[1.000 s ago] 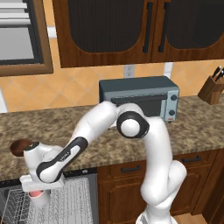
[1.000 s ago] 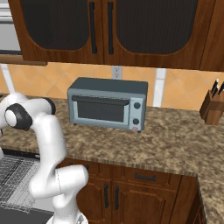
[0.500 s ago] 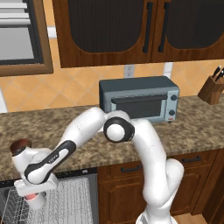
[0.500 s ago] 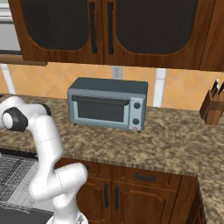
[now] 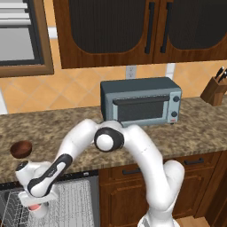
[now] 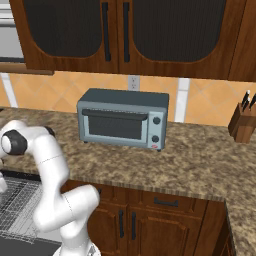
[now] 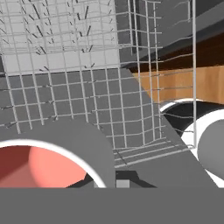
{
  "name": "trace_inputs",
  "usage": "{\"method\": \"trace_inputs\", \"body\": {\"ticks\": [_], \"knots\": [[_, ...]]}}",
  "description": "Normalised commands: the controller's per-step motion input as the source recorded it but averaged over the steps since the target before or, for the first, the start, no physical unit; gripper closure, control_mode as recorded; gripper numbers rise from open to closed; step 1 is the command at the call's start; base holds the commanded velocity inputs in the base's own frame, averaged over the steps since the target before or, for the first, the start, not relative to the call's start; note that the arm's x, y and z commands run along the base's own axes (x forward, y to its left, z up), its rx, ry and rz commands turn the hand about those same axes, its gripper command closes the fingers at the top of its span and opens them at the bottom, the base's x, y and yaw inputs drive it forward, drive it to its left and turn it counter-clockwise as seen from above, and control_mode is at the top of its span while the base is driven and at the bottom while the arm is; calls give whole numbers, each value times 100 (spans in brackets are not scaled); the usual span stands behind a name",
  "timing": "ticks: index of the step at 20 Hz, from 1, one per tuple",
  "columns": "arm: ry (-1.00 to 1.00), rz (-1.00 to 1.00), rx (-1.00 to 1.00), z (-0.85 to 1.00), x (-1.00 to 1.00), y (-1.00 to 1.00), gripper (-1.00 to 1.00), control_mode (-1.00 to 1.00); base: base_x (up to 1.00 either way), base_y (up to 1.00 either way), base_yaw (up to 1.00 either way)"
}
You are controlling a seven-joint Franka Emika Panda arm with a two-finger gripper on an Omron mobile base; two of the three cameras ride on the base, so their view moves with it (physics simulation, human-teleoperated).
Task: Pick up the cup and bowl from the counter, place them in the dishwasher, and close the dishwasher door.
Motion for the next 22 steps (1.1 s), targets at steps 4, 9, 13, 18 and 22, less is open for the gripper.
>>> {"method": "trace_inputs", "body": {"ticks": [4, 9, 13, 18, 22], "knots": [[-7, 0, 0, -55, 13, 5, 100, -100, 0, 0, 0], [-9, 0, 0, -16, 22, 18, 100, -100, 0, 0, 0], [0, 0, 0, -1, 48, 34, 100, -100, 0, 0, 0], [-3, 0, 0, -26, 20, 44, 100, -100, 0, 0, 0], [-3, 0, 0, -52, 31, 26, 100, -100, 0, 0, 0]]}}
